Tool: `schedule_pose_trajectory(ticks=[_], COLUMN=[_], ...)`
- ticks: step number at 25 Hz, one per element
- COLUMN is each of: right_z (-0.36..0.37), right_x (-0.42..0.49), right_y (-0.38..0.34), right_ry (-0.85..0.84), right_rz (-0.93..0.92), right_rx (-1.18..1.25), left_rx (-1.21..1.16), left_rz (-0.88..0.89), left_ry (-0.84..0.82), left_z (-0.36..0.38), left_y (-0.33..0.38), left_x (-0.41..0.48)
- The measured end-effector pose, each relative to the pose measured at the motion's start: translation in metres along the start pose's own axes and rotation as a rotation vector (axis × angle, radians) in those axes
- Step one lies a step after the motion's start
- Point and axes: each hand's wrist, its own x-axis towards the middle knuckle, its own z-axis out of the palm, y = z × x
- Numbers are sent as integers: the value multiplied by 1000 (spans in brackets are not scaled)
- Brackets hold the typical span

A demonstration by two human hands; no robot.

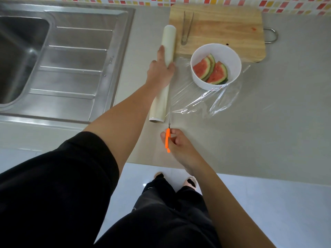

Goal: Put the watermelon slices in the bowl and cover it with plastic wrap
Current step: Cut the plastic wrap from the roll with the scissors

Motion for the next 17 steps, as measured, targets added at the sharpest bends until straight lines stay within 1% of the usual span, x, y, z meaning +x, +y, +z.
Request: schedule_pose_trajectory(ticks=[9, 14, 17], right_z=[3, 3, 5], right_x=[15, 21, 21], right_y=[-1, 6, 5], right_ry=[55, 124, 123], right_rz=[-42, -78, -77], right_rx=[-27, -65, -55], left_rx=[-13, -5, -33], left_rz=[-2, -6, 2], left_ry=[18, 7, 4], left_z=[0, -1, -2], left_y=[1, 2, 1], left_x=[-1, 0, 0])
